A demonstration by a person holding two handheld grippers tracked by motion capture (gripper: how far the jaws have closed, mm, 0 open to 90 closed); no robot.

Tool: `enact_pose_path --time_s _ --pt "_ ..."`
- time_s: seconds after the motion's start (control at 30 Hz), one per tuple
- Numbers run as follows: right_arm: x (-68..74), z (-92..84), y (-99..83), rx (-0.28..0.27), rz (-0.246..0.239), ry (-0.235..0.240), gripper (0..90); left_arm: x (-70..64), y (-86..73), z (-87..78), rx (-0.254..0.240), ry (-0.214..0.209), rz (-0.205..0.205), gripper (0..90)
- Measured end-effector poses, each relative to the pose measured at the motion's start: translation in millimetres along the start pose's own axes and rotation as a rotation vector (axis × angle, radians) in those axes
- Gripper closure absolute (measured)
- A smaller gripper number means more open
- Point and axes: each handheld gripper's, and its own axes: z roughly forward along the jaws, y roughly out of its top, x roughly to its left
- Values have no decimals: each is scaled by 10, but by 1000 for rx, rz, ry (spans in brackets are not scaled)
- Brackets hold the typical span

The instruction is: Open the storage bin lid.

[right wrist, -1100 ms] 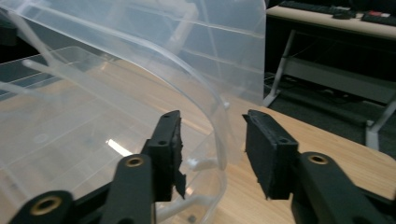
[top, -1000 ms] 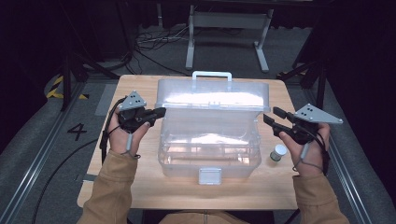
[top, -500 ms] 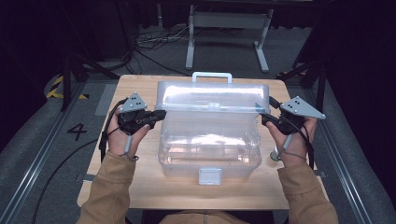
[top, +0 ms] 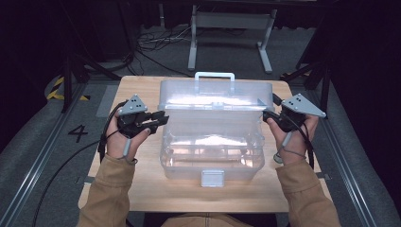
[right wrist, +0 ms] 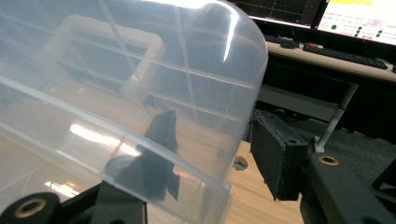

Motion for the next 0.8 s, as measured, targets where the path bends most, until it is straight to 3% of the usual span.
enact_pose_path --time_s 0.4,0.47,0.8 --pt "29 68 147 -28 -90 -85 554 -21 -48 -126 37 -25 -1 640" --pt "7 100 186 -12 -110 -107 634 -29 -67 -160 52 -36 -2 622" --pt "-106 188 270 27 -81 -96 740 -94 -152 -250 115 -55 12 616"
